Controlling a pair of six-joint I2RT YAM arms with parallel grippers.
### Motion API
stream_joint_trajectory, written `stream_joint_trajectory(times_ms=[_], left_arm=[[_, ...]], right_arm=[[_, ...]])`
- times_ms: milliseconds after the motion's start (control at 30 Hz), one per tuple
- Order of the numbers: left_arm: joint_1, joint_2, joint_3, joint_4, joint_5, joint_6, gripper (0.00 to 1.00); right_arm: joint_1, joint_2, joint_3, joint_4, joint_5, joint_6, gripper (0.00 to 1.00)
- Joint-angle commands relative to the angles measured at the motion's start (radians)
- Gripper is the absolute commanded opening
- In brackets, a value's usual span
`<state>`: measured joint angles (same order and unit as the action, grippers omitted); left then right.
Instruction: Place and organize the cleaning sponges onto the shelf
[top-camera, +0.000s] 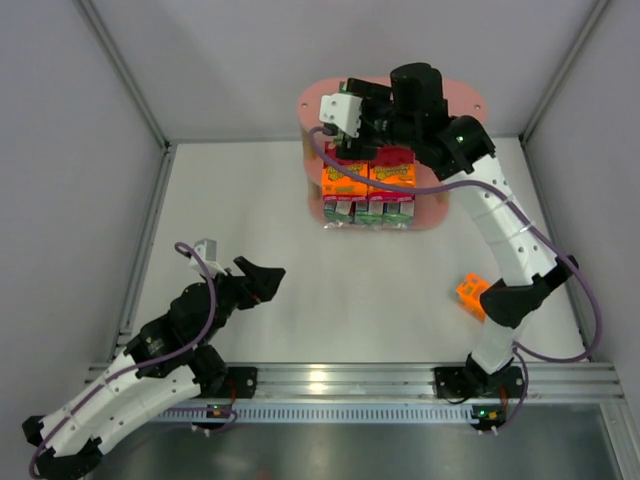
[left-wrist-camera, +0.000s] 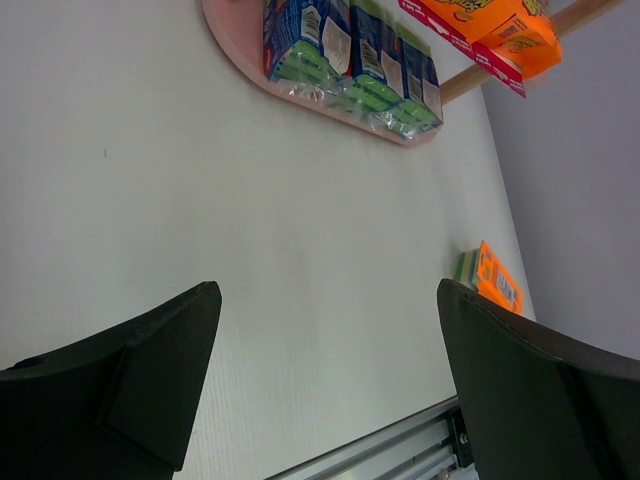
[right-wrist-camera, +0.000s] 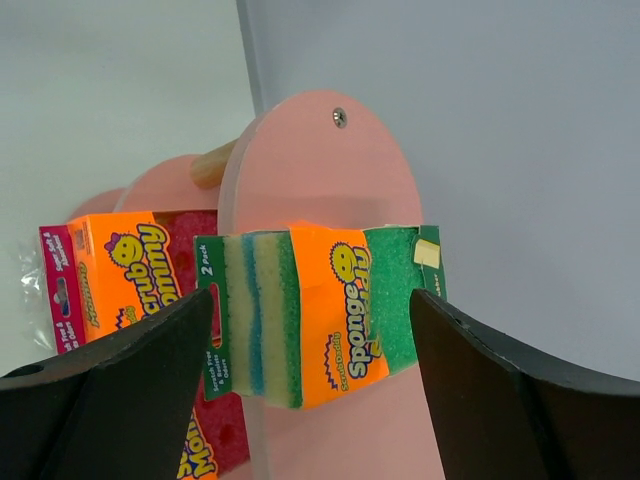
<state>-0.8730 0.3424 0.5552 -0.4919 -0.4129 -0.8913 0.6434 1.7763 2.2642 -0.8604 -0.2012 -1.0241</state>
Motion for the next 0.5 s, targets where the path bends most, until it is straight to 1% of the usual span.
stream_joint_trajectory(times_ms=[0, 133, 233, 400, 433, 467], left_arm=[[-0.003, -0.011, -0.008, 0.021, -0.009, -0.003, 0.95], [-0.003, -0.016, -0.009, 0.019, -0.01, -0.003, 0.95], [-0.003, -0.016, -0.009, 0.021, -0.01, -0.003, 0.95], [-0.003, -0.016, -0.006, 0.021, -0.007, 0.003, 0.95], [-0.003, -0.02, -0.005, 0.021, -0.006, 0.003, 0.95], [-0.003, -0.02, -0.006, 0.019, -0.006, 0.005, 0.95]], right_arm=[[-0.016, -0.075, 0.023, 0.032, -0.055, 0.038, 0.8], [-0.016, -0.127, 0.015, 0.034, -0.073, 0.068, 0.8], [-0.031, -0.158, 0.0, 0.057, -0.115, 0.139, 0.8], [-0.074, -0.215, -0.072, 0.139, -0.162, 0.295, 0.8], [-0.1, -0.225, -0.083, 0.152, -0.196, 0.323, 0.79], [-0.117, -0.23, -0.106, 0.17, -0.216, 0.396, 0.79]])
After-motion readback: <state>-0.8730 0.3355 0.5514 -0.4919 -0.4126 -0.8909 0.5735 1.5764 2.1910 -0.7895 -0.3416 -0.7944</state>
